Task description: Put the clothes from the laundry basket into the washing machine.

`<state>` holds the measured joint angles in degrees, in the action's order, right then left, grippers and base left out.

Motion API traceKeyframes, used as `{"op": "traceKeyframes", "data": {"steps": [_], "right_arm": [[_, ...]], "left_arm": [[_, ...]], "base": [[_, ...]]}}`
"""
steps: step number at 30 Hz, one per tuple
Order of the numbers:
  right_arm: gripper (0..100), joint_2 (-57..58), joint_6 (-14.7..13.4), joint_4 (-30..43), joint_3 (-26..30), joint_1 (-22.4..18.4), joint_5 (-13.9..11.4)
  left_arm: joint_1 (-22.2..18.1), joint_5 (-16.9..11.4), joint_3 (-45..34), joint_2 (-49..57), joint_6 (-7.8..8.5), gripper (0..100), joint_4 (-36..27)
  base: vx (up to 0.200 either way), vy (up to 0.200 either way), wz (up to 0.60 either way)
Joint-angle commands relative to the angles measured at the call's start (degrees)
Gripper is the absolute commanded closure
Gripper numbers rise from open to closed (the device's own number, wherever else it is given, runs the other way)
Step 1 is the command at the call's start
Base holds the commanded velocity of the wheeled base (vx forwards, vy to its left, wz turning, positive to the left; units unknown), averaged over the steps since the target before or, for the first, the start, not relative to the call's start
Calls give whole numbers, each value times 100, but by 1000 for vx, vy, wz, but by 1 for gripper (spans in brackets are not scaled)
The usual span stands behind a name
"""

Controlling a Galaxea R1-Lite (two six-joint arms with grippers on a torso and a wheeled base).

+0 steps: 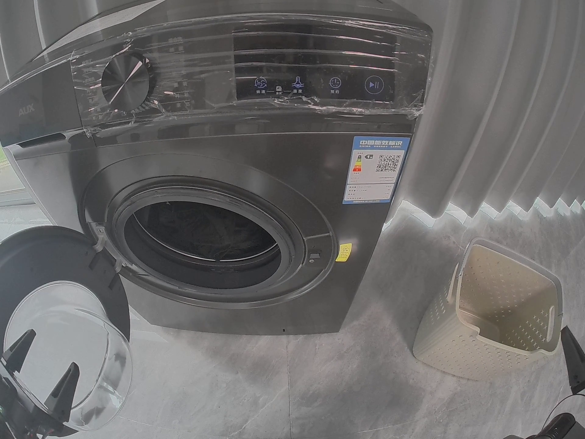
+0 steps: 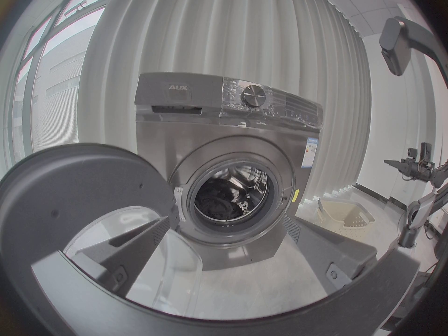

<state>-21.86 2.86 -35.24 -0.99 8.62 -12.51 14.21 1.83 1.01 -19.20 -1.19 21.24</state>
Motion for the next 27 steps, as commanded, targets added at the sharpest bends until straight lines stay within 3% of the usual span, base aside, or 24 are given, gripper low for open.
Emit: {"op": "traceKeyframes", "data": {"steps": [1,6,10,11,12,13,15,19,21,23,24,25,27], "right_arm": [[0,982,30,448,99,-308,-6],[0,1606,48,1415,99,-352,11],[0,1641,74,1846,99,-378,143],[0,1632,12,2294,99,-378,521],[0,1632,12,2443,99,-378,627],[0,1632,12,2883,99,-378,934],[0,1632,-14,3164,99,-378,1154],[0,1632,-23,3111,99,-378,1321],[0,1632,-14,3102,99,-378,1418],[0,1632,-14,3102,99,-378,1444],[0,1632,-14,3102,99,-378,1444],[0,1632,-5,3102,99,-387,1444],[0,1676,12,3129,99,-484,1523]], "left_arm": [[-551,-271,-101,1024,5,0,-700],[-745,-455,-101,1401,-39,0,-1456],[-745,-464,-101,1401,-109,0,-1526],[-753,-464,-101,1401,-127,0,-1649],[-753,-464,-101,1401,-127,0,-1667],[-762,-455,-101,1401,-135,0,-1693],[-806,-420,-101,1401,-162,0,-1684],[-1026,-376,-101,1401,-127,0,-1693],[-1377,-561,-101,1621,-188,0,-1711],[-1457,-1009,-101,1920,-215,0,-1702],[-1457,-1035,-101,1920,-215,0,-1702],[-1457,-1264,-101,1911,-223,0,-1702],[-1448,-1325,-101,1902,-258,0,-1711]], "base": [[-200,0,0],[0,0,0],[0,0,0],[0,0,0],[0,0,0],[0,0,0],[-200,0,0],[-200,0,0],[0,0,0],[0,0,0],[0,0,0],[0,0,0],[0,0,0]]}}
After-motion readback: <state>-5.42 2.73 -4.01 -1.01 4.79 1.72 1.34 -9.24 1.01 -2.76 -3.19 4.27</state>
